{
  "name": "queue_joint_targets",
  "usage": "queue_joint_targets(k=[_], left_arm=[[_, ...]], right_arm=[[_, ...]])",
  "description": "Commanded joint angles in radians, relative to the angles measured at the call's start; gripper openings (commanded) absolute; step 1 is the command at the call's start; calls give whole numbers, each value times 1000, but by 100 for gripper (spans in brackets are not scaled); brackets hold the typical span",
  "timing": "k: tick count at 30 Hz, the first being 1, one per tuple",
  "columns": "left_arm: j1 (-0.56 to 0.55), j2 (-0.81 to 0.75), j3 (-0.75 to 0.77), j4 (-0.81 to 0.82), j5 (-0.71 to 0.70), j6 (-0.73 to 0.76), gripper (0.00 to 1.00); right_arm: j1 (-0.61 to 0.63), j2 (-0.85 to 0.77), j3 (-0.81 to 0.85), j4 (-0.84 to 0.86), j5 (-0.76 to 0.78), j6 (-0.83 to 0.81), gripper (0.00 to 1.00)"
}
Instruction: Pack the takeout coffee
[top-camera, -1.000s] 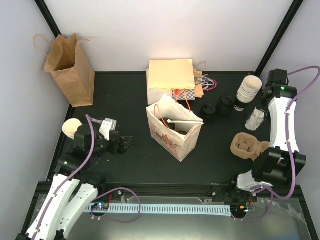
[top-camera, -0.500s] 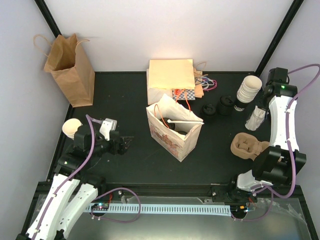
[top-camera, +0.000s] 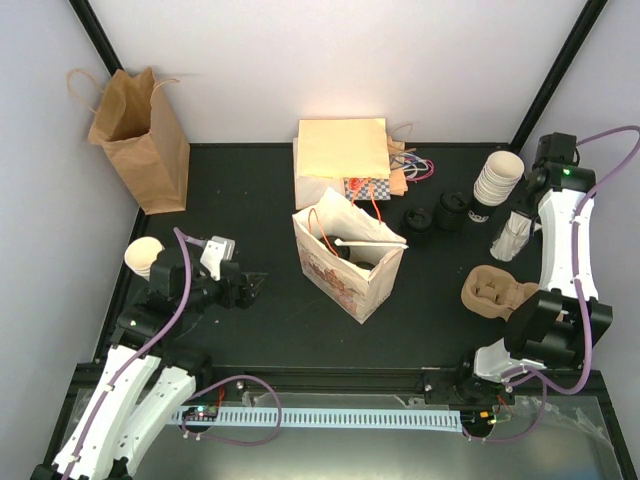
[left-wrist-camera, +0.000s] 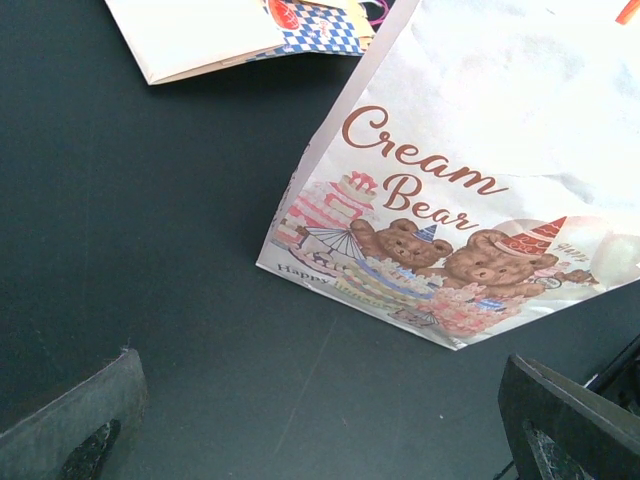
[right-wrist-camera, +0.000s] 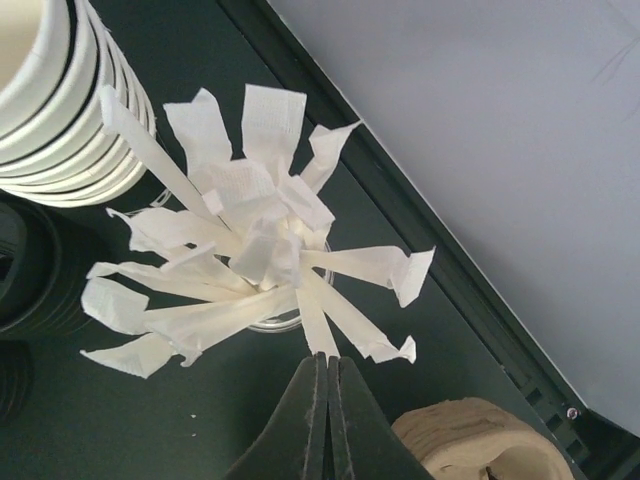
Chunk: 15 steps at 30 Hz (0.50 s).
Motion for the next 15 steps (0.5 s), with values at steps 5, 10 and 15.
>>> queue_joint_targets(k=[5, 10, 15], left_arm=[[-6, 1, 6, 23, 20, 18, 99], [-6, 3, 6, 23, 20, 19, 99], [-6, 10, 7, 23, 21, 19, 99]], right_arm=[[-3, -20, 65, -36, -33, 2, 1], [-3, -31, 149, -107, -65, 14, 1], [11, -33, 257, -210, -81, 61, 1]])
